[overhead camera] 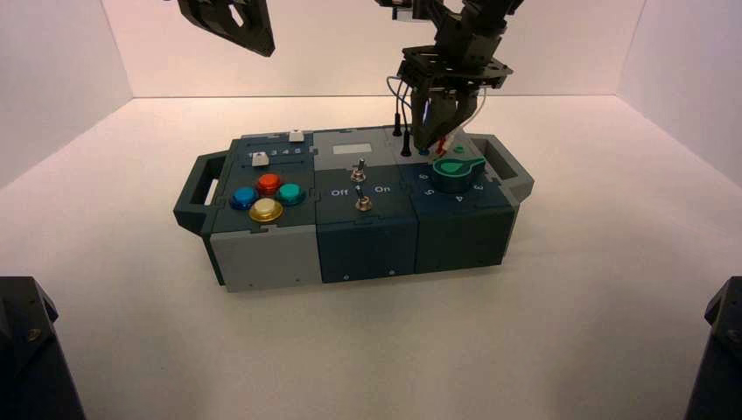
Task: Insert the blue wire.
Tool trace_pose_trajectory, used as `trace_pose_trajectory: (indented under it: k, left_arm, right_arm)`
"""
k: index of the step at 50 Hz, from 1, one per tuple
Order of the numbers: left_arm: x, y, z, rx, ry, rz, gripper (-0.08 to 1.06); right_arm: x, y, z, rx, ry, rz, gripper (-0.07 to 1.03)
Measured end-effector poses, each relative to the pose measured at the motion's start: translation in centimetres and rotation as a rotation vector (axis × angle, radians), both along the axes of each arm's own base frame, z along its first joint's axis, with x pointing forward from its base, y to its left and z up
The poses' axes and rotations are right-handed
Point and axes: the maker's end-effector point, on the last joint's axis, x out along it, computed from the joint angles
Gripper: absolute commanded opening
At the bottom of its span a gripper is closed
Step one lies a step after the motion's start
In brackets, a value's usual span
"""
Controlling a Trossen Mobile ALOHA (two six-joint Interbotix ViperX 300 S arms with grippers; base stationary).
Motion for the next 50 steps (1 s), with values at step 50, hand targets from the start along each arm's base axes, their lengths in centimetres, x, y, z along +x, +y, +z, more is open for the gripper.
trace_pose_trajectory:
  k: [50]
  left_arm:
    - [-0.31,0.23,-0.12,0.001,0.001,0.000,-0.03]
  right_arm:
    - [0.23,-0.03,0.36,-0.003,0.000,0.006,0.19]
